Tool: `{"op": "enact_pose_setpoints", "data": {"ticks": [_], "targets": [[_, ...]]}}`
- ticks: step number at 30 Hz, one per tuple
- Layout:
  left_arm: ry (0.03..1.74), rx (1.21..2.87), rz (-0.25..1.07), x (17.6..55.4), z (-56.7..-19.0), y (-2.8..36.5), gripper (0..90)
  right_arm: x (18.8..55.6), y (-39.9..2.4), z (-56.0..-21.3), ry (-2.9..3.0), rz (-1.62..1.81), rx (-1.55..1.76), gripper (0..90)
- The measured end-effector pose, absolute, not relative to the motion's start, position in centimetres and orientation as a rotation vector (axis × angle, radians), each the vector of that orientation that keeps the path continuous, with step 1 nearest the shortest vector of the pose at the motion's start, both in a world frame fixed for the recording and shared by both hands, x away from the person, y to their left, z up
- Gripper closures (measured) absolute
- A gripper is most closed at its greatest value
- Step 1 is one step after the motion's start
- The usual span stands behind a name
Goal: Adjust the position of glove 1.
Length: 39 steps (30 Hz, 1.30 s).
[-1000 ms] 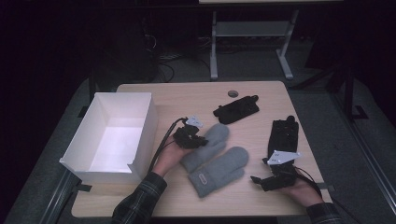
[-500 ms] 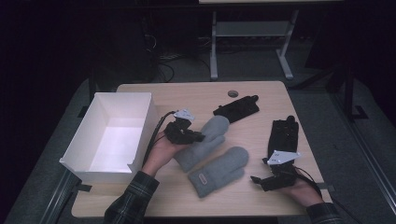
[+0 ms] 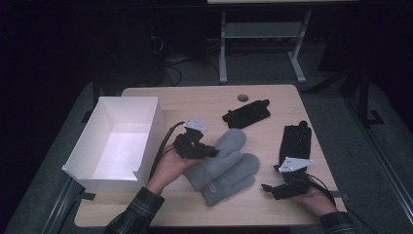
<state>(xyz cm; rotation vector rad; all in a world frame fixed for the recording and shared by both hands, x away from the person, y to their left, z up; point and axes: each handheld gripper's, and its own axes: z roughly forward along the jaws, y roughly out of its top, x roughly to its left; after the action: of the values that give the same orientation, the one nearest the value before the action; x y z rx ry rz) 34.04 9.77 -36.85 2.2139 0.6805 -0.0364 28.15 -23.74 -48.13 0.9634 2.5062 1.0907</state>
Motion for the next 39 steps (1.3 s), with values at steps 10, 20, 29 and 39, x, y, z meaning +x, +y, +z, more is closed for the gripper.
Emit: {"op": "enact_pose_setpoints", "data": {"ticks": [10, 20, 29, 39], "targets": [[0.625, 2.278, -0.066, 33.6, -37.9, 7.0, 83.4, 28.2, -23.7, -48.1, 2.509, 1.091, 0.958, 13.7], [0.588, 2.323, -0.086, 33.2, -39.0, 5.3, 83.4, 28.2, -23.7, -48.1, 2.509, 1.092, 0.957, 13.7], [0.602, 2.357, -0.055, 33.2, -40.7, 4.4, 83.3, 28.2, -23.7, -48.1, 2.509, 1.092, 0.957, 13.6], [0.591, 2.317, -0.038, 33.0, -41.2, 4.4, 74.2, 28.2, -23.7, -48.1, 2.511, 1.092, 0.949, 13.6]]}}
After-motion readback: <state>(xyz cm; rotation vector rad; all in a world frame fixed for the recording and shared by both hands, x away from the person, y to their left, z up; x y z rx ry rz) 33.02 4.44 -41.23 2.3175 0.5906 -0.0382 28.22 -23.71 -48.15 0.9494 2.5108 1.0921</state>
